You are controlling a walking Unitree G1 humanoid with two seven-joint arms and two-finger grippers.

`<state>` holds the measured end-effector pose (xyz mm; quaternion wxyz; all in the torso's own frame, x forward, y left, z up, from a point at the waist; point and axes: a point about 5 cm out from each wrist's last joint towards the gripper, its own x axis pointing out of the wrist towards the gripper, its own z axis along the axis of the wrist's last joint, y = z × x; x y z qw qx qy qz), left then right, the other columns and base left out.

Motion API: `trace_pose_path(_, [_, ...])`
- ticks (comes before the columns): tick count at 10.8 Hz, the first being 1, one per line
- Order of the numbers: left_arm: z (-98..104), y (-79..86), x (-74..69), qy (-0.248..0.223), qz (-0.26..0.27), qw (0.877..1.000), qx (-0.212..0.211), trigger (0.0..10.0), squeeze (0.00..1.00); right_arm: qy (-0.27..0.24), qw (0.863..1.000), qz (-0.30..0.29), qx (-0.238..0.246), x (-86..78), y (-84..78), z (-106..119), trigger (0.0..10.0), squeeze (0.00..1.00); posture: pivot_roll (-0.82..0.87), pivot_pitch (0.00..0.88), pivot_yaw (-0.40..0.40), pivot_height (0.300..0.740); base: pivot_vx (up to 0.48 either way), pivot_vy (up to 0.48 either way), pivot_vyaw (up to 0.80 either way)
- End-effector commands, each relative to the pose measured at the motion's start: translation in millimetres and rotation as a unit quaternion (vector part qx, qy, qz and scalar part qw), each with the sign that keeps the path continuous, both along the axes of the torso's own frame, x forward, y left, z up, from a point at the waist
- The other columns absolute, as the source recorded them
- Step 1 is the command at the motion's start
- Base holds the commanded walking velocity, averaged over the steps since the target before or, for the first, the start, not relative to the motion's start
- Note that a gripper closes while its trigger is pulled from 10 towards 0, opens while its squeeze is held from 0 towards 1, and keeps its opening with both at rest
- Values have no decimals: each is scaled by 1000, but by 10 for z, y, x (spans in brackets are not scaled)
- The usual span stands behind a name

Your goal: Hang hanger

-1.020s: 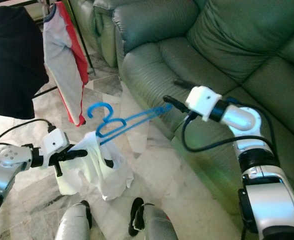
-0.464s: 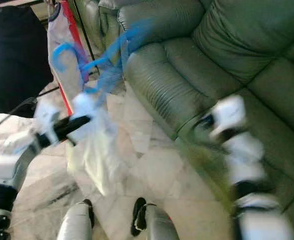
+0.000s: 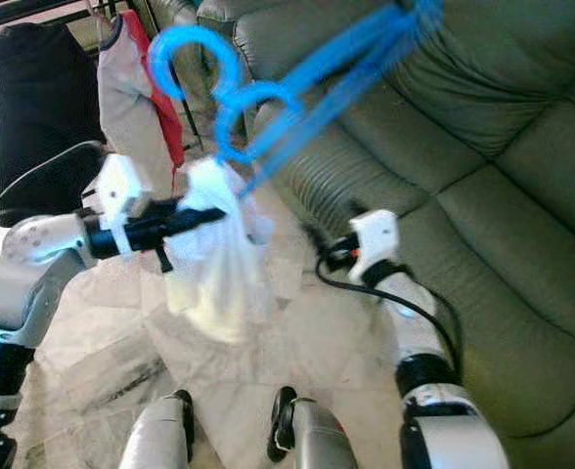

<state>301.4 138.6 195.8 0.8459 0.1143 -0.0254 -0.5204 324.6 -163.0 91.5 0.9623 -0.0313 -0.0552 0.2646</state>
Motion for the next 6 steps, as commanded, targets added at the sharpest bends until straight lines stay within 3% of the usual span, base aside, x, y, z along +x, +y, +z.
trace_pose_path(1, [177, -96, -38, -35, -28, 999, 2, 0, 0, -1, 999, 38, 18, 3, 49, 70, 10000, 1000, 104, 180, -35, 740, 0, 0, 0])
trace_pose_path(4, [326, -246, -118, -48, -63, 997, -6, 0, 0, 22, 996, 83, 32, -11, 144, 33, 10000, 1000, 111, 180, -34, 740, 0, 0, 0])
trace_pose_path(5, [386, -314, -153, -60, -78, 995, -8, 0, 0, 49, 992, 114, 33, -30, 229, -17, 10000, 953, 117, 179, -35, 740, 0, 0, 0])
trace_pose_path(6, [477, -372, -181, -73, -91, 993, -16, 0, 0, 90, 989, 117, 11, -37, 284, -135, 10000, 369, 122, 181, -40, 740, 0, 0, 0])
